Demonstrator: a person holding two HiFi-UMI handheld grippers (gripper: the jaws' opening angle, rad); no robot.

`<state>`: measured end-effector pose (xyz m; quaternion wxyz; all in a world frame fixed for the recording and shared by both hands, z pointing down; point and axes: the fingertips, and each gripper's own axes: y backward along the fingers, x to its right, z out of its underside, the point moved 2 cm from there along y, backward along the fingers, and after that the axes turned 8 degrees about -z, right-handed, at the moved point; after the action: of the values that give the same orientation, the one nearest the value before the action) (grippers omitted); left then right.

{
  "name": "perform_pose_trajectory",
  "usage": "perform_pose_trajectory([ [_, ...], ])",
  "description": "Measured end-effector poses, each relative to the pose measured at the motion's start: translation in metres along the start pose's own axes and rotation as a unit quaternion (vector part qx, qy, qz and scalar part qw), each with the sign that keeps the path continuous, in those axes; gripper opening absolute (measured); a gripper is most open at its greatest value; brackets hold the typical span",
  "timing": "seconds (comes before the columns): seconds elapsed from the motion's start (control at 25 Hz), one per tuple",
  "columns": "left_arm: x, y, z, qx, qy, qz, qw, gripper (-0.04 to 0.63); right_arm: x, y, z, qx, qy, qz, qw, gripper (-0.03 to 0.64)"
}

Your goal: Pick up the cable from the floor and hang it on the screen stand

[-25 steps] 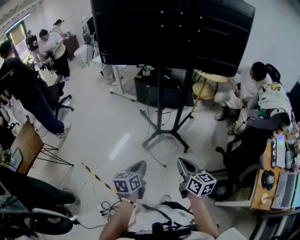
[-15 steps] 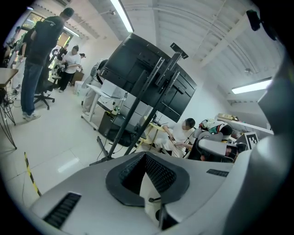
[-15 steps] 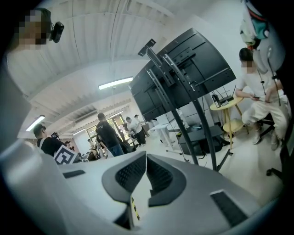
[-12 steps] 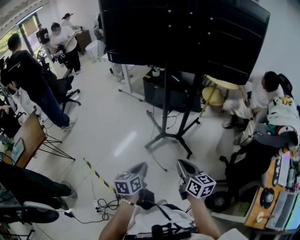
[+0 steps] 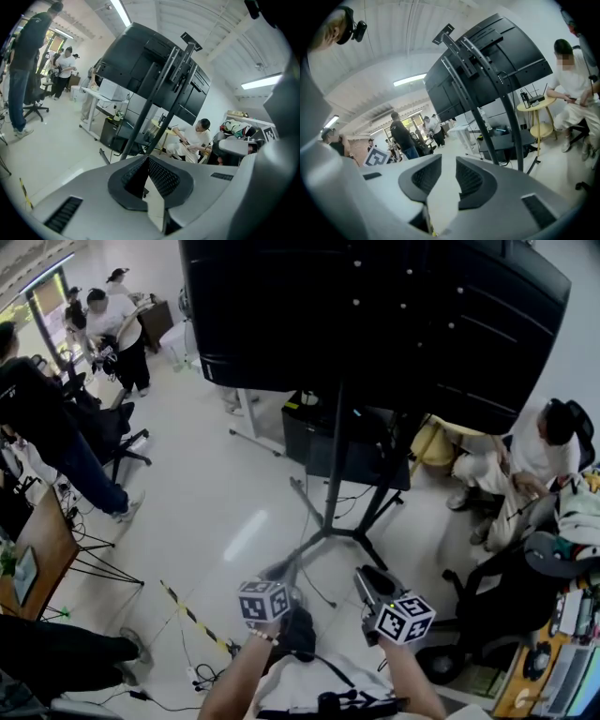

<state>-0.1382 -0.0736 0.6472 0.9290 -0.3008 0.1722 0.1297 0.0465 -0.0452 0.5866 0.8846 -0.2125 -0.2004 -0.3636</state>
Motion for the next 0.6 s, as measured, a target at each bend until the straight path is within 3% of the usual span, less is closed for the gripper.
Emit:
perform_pose_trajectory([
  [0.36,-0.061,-0.170,-0.086,-0.069,-0.083,0.003,0.9942,0.000,0.071,-0.127,-0.067,-0.003,-0.033,0.046,0.998,0.123],
  [0.6,-0.098,-0.270,-0.117,-0.103,-0.112,0.003,0.9883,0.000,0.110,-0.194,-0.087,0.002,-0.065,0.061,0.996,0.121],
])
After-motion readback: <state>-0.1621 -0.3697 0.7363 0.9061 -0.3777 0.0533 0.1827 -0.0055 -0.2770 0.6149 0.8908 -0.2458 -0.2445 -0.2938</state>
